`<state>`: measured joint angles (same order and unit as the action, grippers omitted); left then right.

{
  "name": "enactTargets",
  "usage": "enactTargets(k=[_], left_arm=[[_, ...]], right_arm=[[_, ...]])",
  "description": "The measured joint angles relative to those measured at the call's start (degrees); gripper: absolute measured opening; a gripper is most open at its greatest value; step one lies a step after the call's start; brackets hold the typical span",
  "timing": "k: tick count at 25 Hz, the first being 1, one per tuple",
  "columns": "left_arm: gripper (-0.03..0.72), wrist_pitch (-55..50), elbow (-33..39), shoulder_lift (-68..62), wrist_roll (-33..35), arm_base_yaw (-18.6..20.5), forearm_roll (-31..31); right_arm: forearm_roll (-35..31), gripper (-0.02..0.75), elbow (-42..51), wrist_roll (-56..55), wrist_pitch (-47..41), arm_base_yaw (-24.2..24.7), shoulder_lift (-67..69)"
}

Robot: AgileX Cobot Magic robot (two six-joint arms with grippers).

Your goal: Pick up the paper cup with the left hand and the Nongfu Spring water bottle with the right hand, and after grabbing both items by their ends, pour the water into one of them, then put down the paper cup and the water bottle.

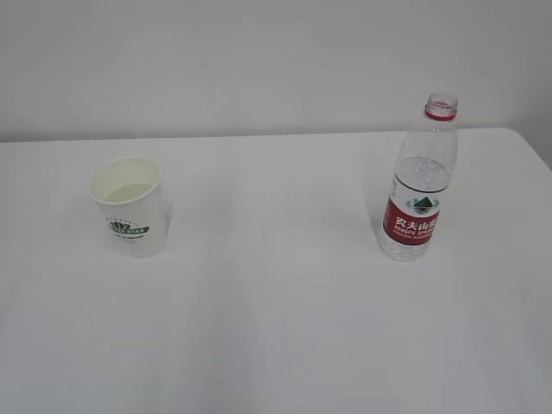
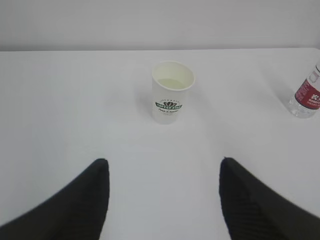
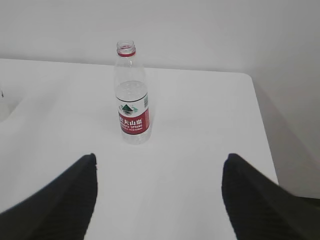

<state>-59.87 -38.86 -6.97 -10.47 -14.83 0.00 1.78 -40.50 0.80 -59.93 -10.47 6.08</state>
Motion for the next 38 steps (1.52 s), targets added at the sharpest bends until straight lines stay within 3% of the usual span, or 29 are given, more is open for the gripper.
enactTargets(k=[11, 38], left_arm=[[0.483, -3.5, 0.0, 2.9, 0.1, 0.0, -0.4], [0.459, -6.5, 1.9, 6.7, 5.1, 0.0, 0.0]], right_arm=[[-0.3, 0.59, -0.1, 0.0, -2.3, 0.0, -6.8], [-1.1, 0.59, -0.1, -0.8, -9.9, 0.0, -7.2]])
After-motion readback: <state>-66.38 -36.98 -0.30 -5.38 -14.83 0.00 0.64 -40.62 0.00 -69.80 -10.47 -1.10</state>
